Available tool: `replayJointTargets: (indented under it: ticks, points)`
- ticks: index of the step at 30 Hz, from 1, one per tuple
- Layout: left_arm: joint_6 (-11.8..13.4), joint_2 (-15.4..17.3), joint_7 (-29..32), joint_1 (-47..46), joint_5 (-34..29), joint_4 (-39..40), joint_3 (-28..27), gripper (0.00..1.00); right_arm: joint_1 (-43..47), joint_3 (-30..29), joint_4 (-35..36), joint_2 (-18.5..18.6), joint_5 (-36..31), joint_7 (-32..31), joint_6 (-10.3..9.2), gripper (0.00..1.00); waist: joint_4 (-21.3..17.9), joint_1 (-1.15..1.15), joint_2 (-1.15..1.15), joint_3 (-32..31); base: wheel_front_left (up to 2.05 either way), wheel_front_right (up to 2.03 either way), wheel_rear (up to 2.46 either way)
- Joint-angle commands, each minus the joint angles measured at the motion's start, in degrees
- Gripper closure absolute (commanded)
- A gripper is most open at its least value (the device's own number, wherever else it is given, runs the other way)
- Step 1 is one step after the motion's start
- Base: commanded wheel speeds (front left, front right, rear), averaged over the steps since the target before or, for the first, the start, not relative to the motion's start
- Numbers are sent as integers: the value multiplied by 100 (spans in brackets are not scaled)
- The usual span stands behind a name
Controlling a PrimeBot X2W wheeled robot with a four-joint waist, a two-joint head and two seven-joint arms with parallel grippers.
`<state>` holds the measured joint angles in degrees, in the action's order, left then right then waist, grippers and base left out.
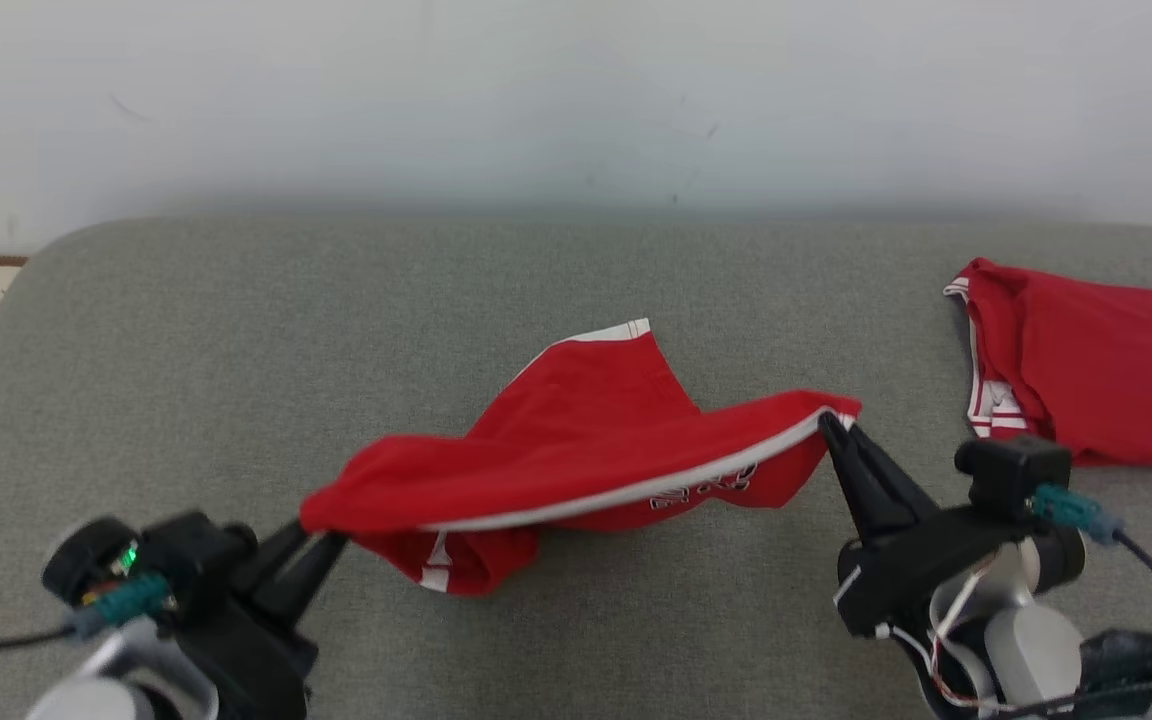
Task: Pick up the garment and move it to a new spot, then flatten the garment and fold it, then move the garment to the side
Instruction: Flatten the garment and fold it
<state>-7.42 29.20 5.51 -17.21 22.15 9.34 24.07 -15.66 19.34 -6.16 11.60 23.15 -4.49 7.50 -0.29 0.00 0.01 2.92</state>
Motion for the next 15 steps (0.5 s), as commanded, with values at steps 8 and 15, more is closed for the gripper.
replayJointTargets:
  ticks: [8, 15]
  points:
    - [5, 593, 267, -2586, 1174, -870, 608, 100, -2185, 122, -855, -109, 571, -331, -1, 100, -216, 0, -1, 976, 0, 0, 0]
    - [4, 633, 401, -4657, 1861, -1833, 1306, 100, -4185, 205, -1941, -60, 929, -508, -1, 100, -245, 0, -1, 1668, 0, 0, 0]
